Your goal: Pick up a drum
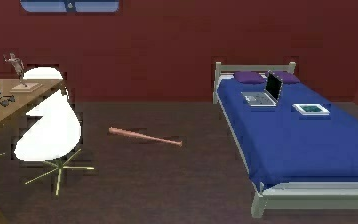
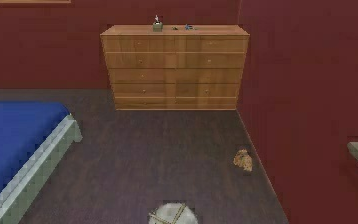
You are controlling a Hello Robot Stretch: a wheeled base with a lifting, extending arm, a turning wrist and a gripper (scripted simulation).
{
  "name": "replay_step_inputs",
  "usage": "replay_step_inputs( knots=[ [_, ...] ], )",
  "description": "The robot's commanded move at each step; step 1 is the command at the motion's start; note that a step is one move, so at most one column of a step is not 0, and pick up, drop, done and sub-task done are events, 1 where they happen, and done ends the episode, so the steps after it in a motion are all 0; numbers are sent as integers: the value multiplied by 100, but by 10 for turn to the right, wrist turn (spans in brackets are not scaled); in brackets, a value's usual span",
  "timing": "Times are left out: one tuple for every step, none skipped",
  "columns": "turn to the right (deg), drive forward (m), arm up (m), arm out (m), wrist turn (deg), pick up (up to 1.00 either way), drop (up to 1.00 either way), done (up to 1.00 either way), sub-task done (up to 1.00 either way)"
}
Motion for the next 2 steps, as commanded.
replay_step_inputs(
  knots=[
    [0,0,10,0,0,0,0,0,0],
    [0,0,0,0,0,0,0,100,0]
  ],
)
